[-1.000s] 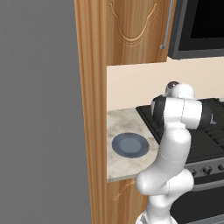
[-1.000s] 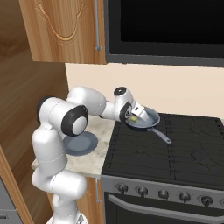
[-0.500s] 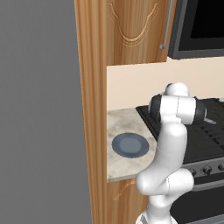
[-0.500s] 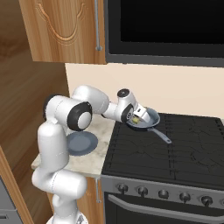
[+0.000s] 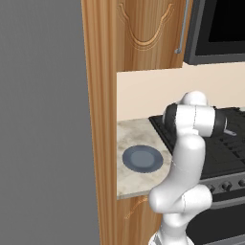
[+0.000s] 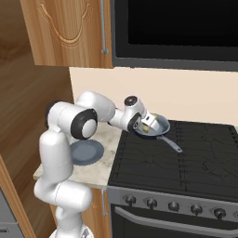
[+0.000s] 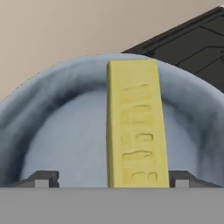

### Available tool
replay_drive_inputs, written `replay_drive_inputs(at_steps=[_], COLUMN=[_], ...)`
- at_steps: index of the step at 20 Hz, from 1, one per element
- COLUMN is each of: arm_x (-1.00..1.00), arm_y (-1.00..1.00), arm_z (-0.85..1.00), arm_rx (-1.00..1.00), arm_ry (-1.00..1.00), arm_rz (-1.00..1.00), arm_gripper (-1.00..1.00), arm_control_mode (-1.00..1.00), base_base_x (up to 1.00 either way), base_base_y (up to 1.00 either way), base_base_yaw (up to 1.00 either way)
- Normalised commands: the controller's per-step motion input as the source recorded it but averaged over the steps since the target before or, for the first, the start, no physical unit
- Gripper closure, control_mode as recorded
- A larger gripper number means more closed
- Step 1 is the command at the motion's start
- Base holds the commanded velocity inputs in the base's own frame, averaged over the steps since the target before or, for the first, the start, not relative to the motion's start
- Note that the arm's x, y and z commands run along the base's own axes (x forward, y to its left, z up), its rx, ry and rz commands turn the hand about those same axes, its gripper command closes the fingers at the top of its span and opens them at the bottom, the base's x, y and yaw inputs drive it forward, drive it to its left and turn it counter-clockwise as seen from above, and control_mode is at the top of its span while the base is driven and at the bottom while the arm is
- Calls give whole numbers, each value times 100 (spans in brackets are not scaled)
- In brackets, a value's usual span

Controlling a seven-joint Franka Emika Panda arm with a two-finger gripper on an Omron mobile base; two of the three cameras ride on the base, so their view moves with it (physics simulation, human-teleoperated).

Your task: Pick up the butter stick and place it in the pan. Then turn on the burner for the pan.

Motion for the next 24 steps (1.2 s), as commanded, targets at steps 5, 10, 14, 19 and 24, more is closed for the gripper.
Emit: replay_drive_inputs(at_steps=[5, 10, 14, 19, 24], arm_x=[-33, -7, -14, -61, -78], arm_y=[1, 1, 0, 0, 0], arm_z=[15, 20, 30, 50, 54], arm_rx=[0, 0, 0, 0, 0], arm_ry=[-18, -12, -12, -20, -19], arm_rz=[0, 0, 0, 0, 0], arm_gripper=[-100, -100, -100, -100, -100], arm_control_mode=[-100, -100, -100, -100, -100], base_base_x=[0, 0, 0, 0, 0], base_base_y=[0, 0, 0, 0, 0], base_base_yaw=[0, 0, 0, 0, 0])
